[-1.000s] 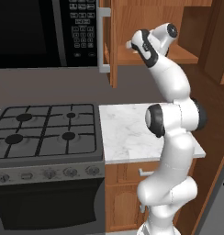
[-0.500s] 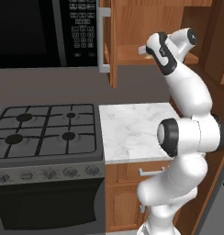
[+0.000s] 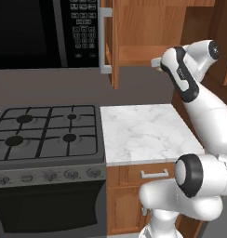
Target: Get the candle and the liquor from the cabinet and move them to the dining counter.
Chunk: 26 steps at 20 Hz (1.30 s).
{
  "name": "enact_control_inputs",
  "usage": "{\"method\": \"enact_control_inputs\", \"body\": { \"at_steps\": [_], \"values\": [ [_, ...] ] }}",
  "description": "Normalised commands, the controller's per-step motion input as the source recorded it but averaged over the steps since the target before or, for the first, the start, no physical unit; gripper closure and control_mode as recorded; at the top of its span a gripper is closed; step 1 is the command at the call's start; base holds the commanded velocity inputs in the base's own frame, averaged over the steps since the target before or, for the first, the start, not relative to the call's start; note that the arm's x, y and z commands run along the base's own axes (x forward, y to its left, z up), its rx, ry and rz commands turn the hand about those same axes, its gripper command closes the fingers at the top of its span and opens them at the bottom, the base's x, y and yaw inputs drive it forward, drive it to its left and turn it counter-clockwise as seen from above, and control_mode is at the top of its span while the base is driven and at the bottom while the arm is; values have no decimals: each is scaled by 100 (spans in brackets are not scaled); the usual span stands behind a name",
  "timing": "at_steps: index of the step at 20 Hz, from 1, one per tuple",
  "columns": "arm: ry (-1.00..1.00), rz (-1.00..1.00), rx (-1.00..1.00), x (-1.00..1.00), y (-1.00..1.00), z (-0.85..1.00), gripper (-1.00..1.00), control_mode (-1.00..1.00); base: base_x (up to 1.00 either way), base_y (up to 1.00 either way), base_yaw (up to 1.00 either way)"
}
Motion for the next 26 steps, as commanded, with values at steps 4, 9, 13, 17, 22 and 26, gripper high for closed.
{"method": "enact_control_inputs", "body": {
  "at_steps": [4, 9, 13, 17, 22, 26],
  "values": [
    [0, -7, -1, -100, 0, 0, 100, -100, 0, 0, 0],
    [6, -11, 0, -100, 0, 0, 100, -100, 0, 0, 0],
    [14, -13, 0, -98, 0, 0, 100, -100, 0, 0, 0],
    [18, -13, 0, -84, 0, 0, 100, -100, 0, 0, 0],
    [10, -8, 0, -84, 0, 0, 100, -100, 0, 0, 0],
    [1, -7, 0, -71, 0, 0, 100, -100, 0, 0, 0]
  ]
}}
